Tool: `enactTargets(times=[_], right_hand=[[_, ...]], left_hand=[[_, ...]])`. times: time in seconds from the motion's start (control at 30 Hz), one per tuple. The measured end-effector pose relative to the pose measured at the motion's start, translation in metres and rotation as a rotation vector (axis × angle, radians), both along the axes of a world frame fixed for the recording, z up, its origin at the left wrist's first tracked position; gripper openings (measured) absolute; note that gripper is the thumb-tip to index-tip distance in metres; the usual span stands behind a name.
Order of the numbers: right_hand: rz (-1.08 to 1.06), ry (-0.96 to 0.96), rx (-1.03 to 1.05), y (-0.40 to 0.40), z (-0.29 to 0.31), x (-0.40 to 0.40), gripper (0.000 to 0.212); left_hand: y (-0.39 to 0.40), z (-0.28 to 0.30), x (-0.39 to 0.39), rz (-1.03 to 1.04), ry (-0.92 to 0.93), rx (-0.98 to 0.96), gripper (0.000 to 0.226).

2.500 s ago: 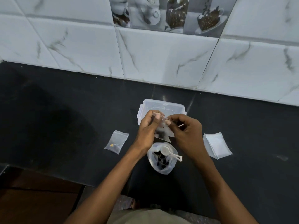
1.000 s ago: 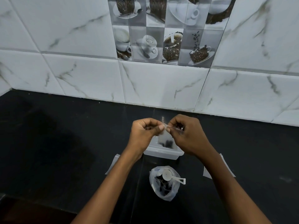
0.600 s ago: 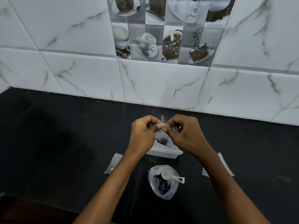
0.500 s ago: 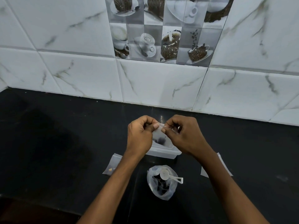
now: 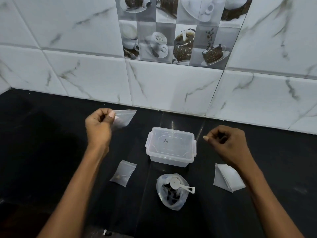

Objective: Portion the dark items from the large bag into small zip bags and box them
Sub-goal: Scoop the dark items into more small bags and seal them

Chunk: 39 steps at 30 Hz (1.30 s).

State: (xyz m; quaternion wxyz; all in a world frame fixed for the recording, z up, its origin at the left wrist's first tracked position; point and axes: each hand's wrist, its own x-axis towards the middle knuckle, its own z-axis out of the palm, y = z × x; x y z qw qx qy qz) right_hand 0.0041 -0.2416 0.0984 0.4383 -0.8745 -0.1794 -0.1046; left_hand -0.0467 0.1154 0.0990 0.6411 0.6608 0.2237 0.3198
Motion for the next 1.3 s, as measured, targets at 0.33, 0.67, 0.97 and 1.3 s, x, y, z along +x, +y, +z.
enactTargets(times=[0.33,0.67,0.97,1.3], right_hand=[[0.268,0.069,0.081,0.101,-0.008,-0.011,0.012],[0.313,-0.033,0.018,0.129,-0.003,-0.009,0.018],[0.224,-0.012,0.118,0.107,-0.011,-0.010,0.006],[0.117,0.097,0.162,0.108,-0.035,-0.016,0.008]], left_hand=[[-0.015,-0.006,-0.014,-0.208,0.044,0.046,0.025],[-0.041,-0.009,-0.007,-0.499,0.045,0.122,0.023],[-0.062,-0.021,-0.002,-0.282,0.089,0.083,0.030],[-0.058,-0.036,-0.015,-0.415,0.184,-0.003,0.016]])
